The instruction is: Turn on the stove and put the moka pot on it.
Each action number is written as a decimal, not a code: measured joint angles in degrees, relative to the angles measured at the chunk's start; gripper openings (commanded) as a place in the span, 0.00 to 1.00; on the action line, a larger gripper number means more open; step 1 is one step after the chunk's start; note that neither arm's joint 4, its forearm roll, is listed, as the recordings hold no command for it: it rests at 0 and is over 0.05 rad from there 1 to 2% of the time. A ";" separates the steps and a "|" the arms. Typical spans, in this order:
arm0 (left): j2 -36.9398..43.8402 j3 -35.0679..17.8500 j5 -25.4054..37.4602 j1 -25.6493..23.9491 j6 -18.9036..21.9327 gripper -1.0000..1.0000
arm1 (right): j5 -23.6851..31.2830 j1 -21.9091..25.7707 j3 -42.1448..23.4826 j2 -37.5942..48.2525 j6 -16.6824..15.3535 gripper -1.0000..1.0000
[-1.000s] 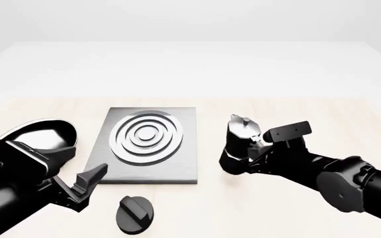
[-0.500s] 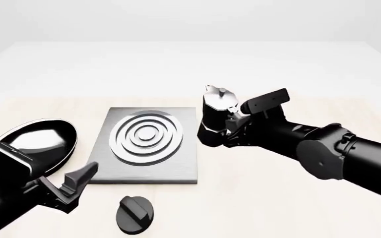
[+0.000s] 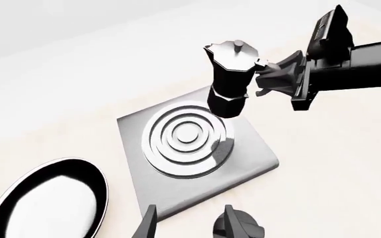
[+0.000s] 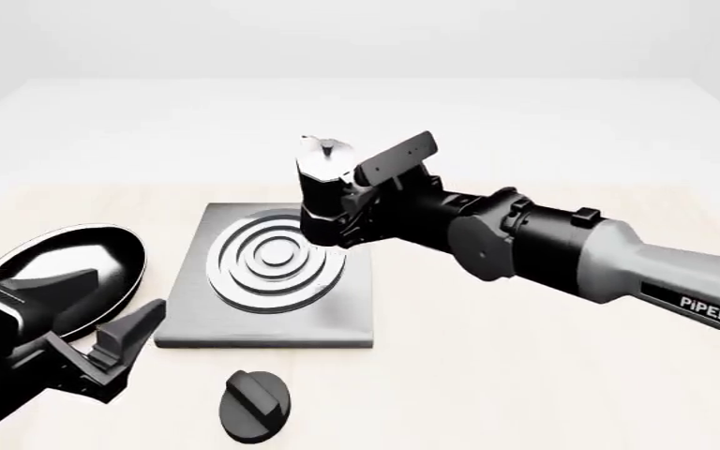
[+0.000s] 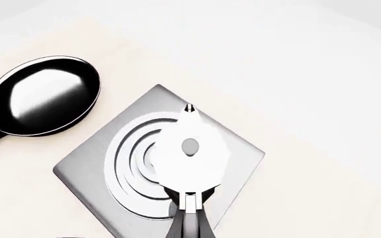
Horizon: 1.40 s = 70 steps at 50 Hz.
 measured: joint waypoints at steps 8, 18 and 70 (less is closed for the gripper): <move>-0.89 -0.12 0.45 0.35 -0.27 1.00 | -0.25 1.37 -5.00 5.08 -1.28 0.00; -1.64 0.11 0.64 0.80 -0.76 1.00 | -0.49 2.75 -9.73 10.42 -2.39 0.00; -2.85 2.26 -0.19 2.15 -2.46 1.00 | -1.52 6.05 -17.67 23.59 -2.44 1.00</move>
